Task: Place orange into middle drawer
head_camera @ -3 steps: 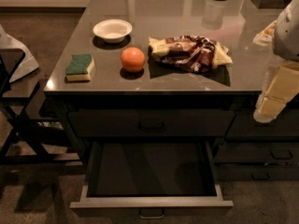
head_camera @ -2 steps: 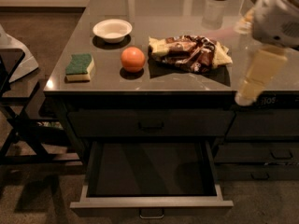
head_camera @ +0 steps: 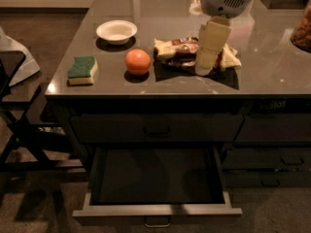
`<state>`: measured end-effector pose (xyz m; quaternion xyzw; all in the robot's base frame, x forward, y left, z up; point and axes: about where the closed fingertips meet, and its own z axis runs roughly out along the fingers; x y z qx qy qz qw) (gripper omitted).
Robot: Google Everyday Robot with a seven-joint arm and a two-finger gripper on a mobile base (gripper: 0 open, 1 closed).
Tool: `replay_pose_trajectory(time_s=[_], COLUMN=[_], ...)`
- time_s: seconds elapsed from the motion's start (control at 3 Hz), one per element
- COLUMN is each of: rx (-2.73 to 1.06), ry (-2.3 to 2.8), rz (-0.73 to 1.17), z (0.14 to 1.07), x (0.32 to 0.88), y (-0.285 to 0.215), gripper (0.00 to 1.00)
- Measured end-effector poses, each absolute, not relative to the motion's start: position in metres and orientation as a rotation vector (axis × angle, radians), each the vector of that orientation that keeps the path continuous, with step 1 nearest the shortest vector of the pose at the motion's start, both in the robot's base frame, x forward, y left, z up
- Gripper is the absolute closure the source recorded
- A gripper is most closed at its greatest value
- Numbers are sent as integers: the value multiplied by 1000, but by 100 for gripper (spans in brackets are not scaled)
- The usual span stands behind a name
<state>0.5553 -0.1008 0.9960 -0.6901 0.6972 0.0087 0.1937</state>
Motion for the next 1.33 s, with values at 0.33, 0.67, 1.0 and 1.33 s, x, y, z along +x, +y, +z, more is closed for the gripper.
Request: replay_pose_trajectory(time_s=[0.33,0.67,1.0,1.33], rx=[-1936,-1960,-2011,-2049], ry=[1940,1844,1758,1694], rz=[10,28,66,117], z=[996,996,991,983], x=[562,580,594,603], y=[-95,-65,-32,-7], gripper=[0,0,0,0])
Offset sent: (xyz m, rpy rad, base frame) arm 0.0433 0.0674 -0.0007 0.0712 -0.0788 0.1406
